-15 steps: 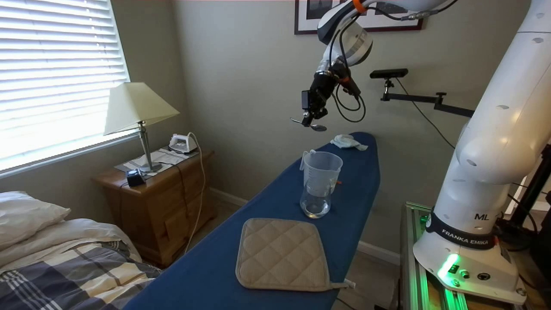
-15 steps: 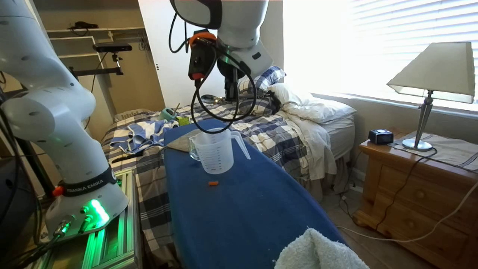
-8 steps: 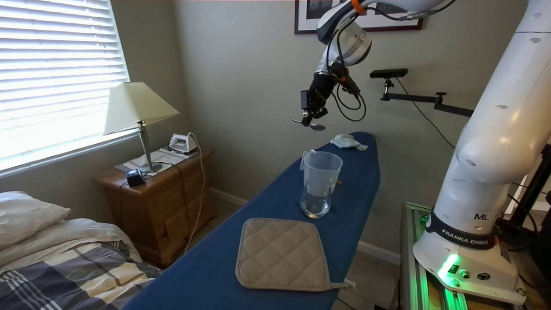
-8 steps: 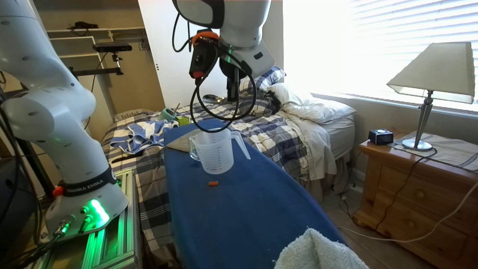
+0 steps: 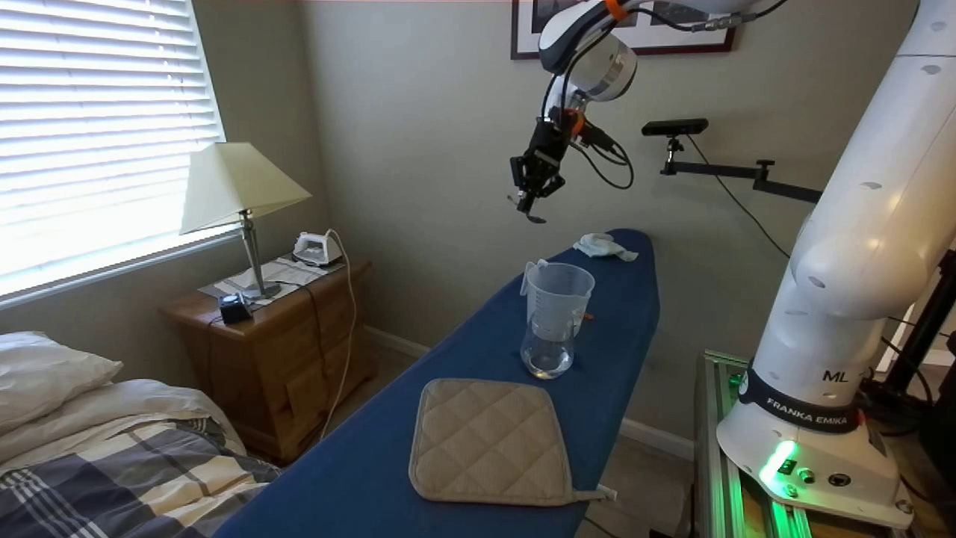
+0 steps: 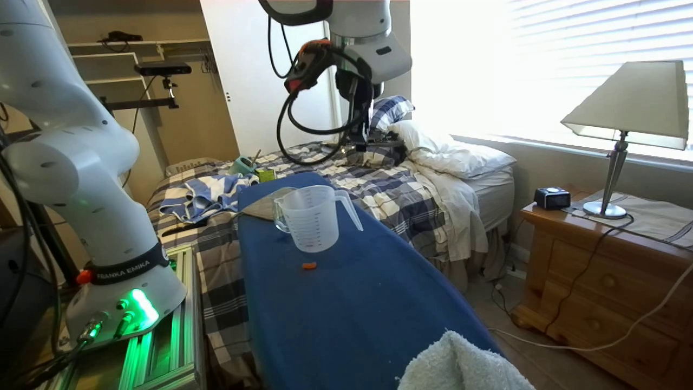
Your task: Pick up one orange object from the table and put it on the silver spoon, pour the orange object into the clear measuring cup, put the silver spoon on the table
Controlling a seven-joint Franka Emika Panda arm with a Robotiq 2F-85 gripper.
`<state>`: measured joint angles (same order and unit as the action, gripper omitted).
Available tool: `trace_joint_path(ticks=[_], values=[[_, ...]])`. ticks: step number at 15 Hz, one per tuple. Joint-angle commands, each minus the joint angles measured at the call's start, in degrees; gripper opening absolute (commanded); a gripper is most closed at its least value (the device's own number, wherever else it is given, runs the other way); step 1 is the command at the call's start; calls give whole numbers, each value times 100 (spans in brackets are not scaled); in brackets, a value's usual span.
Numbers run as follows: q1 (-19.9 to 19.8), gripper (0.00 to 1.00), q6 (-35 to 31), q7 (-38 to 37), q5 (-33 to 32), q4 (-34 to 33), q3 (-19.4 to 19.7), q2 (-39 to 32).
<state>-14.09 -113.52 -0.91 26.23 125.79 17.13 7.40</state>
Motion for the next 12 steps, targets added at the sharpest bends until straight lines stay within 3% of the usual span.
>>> trace_joint_path(ticks=[1,12], values=[[-167,4,-487,-914,-672,-113,-44,-174],[-708,4,-775,-3240,-2282,-219,428,-1207]])
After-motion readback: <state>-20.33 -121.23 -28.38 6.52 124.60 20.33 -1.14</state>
